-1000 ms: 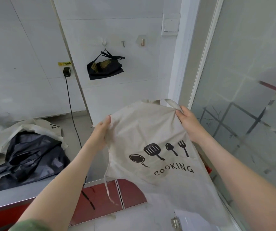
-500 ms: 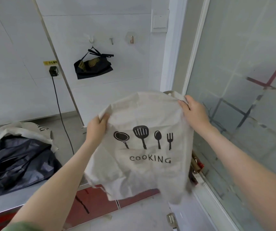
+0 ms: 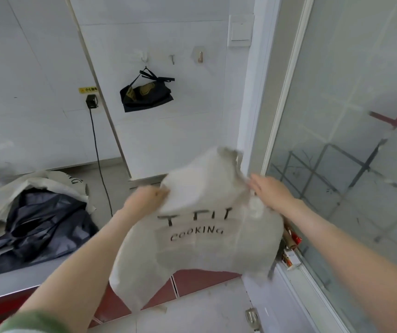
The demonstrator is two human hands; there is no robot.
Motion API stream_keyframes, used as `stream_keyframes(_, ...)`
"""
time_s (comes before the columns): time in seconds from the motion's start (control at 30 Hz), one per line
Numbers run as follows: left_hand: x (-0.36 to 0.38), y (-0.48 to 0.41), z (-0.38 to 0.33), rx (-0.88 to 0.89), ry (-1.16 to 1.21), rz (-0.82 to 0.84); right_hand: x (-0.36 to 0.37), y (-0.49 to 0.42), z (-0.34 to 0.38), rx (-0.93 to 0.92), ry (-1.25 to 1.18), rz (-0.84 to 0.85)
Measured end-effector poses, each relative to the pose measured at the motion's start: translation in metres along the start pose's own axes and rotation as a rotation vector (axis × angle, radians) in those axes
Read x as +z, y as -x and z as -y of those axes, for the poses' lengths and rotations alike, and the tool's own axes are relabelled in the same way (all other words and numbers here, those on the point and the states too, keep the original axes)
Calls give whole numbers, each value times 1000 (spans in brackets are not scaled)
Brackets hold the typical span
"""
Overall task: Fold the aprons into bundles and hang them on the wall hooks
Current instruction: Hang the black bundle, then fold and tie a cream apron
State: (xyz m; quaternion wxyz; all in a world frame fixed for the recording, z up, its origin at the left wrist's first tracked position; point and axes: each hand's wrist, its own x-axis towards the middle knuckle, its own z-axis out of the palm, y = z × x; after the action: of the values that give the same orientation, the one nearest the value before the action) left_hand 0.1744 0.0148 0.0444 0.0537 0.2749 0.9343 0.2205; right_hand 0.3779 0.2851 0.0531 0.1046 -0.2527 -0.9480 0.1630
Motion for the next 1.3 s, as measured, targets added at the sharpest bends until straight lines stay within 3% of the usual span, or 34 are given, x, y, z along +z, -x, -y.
stream_keyframes(0.03, 13, 7, 8, -7, -35, 4, 12, 4, -6, 30, -49, 36)
stream_keyframes(0.13, 10, 12, 6, -40, 125, -159, 15, 0, -6, 114, -300, -118)
stream_keyframes(0.2, -7, 5, -7, -62, 191, -161, 2, -10, 1, 134, -369, -172)
stream_keyframes(0.33, -29, -2, -24, -94, 269, -134, -9, -27, 15, 237, -219, -249)
stream_keyframes(0.4, -30, -2, -29, -75, 289, -109, -8, -25, 27, 315, -169, -221)
stream_keyframes(0.5, -32, 1, -50, -39, 331, -63, -1, -16, 58, 223, -392, -93)
stream_keyframes(0.6, -34, 9, -74, 29, 468, 73, 2, -6, 98, 274, -848, 266)
stream_keyframes(0.7, -39, 21, -92, 154, 549, 320, -3, -6, 124, 314, -1270, 551)
stream_keyframes(0.8, -47, 29, -98, 254, 485, 520, -4, -11, 132, 335, -1452, 516)
stream_keyframes(0.9, -53, 32, -97, 345, 433, 592, -6, -14, 133, 340, -1430, 361)
stream_keyframes(0.97, -54, 32, -89, 398, 532, 607, -9, -19, 134, 296, -1359, 302)
stream_keyframes(1.07, -54, 30, -72, 417, 859, 539, -16, -27, 134, 262, -1314, 244)
stream_keyframes(1.17, -51, 24, -56, 271, 1082, 292, -29, -29, 134, 265, -1437, 209)
stream_keyframes(1.23, -39, 12, -42, 165, 968, 121, -37, -29, 133, 265, -1550, 229)
stream_keyframes(1.3, -24, 2, -26, 33, 682, 115, -47, -27, 131, 267, -1615, 234)
